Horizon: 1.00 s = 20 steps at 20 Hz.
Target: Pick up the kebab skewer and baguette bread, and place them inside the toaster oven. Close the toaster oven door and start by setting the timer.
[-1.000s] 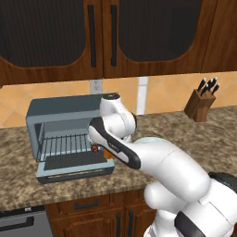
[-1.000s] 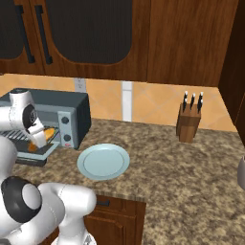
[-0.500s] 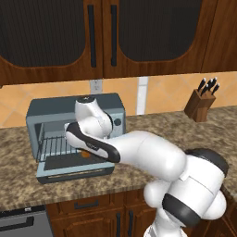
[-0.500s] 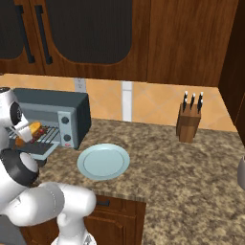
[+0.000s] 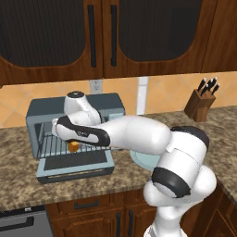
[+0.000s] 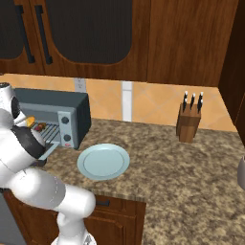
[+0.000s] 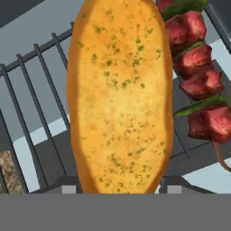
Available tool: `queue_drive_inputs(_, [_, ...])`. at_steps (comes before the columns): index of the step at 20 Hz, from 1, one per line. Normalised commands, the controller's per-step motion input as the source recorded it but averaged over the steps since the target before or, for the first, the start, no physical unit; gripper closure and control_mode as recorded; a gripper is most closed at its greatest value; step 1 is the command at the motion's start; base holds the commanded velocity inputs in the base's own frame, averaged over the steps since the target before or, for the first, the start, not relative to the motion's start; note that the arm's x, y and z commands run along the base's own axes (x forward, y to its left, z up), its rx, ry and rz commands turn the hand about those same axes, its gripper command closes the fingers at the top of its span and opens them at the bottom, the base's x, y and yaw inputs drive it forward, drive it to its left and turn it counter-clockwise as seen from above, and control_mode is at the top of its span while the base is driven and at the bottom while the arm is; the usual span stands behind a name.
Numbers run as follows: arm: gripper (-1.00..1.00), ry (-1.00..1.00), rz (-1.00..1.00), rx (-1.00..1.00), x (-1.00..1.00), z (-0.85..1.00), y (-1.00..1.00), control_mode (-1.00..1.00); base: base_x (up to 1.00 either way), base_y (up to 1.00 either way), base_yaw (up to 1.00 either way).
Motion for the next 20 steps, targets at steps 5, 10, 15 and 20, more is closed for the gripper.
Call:
queue_drive_inputs(5, [1.00, 0.00, 0.04, 0.09, 0.00, -0.25, 0.38, -1.00, 0.00, 0.00, 0.00])
queue_drive_inputs(10, [-1.00, 0.00, 0.04, 0.06, 0.02, -0.24, 0.23, -1.00, 0.00, 0.00, 0.00])
queue_drive_inputs(15, [-1.00, -0.02, 0.05, 0.01, 0.07, -0.05, 0.07, -1.00, 0.00, 0.00, 0.00])
queue_drive_inputs(20, [-1.00, -0.03, 0.05, 0.00, 0.08, 0.00, 0.00, -1.00, 0.00, 0.00, 0.00])
